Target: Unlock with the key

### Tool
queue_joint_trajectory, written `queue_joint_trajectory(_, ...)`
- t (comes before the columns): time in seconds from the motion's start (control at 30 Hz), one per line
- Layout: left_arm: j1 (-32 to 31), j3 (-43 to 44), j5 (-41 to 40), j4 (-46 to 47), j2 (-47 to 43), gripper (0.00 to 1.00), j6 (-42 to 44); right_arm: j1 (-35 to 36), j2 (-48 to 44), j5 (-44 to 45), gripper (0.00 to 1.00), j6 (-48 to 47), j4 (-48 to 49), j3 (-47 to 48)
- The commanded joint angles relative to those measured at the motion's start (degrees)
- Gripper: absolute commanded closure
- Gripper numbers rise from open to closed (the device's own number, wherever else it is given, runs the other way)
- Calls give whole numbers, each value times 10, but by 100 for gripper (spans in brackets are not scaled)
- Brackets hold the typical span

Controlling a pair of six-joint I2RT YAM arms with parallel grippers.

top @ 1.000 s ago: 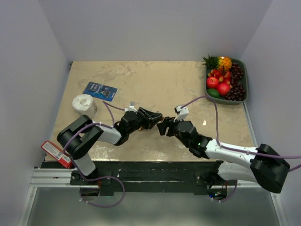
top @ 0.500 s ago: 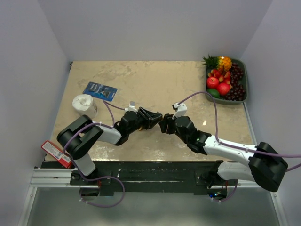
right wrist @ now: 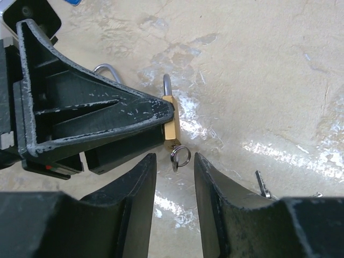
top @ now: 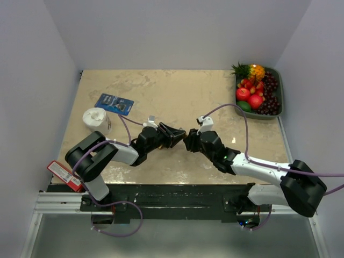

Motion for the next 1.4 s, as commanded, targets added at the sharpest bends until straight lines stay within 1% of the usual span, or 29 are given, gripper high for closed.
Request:
queue_joint_trajectory(0.0,2,0,6,43,-9,100,18,-12,9,-18,64,2,36,17)
queue_joint_trajectory(0.23,2,-3,10,51,-9,100,24,-19,22,-31,72,5,59,16)
queue_joint_trajectory(0.33,2,-7,10,58,-9,100,27,-23,24,-44,80,10,72,12)
queue_joint_trajectory(0.37,2,-9,9,65,-9,100,29,-24,26,-46,85,12,75,12)
queue_joint_trajectory(0.43,2,-11,10,70,-10,100,33,-27,26,-50,90,16,75,11)
queue_joint_trajectory(0.47,2,-12,10,77,-11,100,33,-27,27,-53,97,20,76,11)
queue_joint_trajectory(0.5,2,-12,10,80,-10,100,36,-32,25,-55,100,23,76,9)
queue_joint_trajectory(0.63,2,-13,16,102,-9,100,49,-48,17,-82,100,44,88,-3)
queue_joint_trajectory(0.87,1,-20,34,165,4,100,58,-85,13,-155,100,95,138,-22)
queue_joint_trajectory(1.13,2,-25,37,166,-10,100,80,-121,13,-222,100,135,180,-42)
queue_joint_trajectory(1.37,2,-22,46,168,-16,100,92,-142,11,-258,100,159,203,-53)
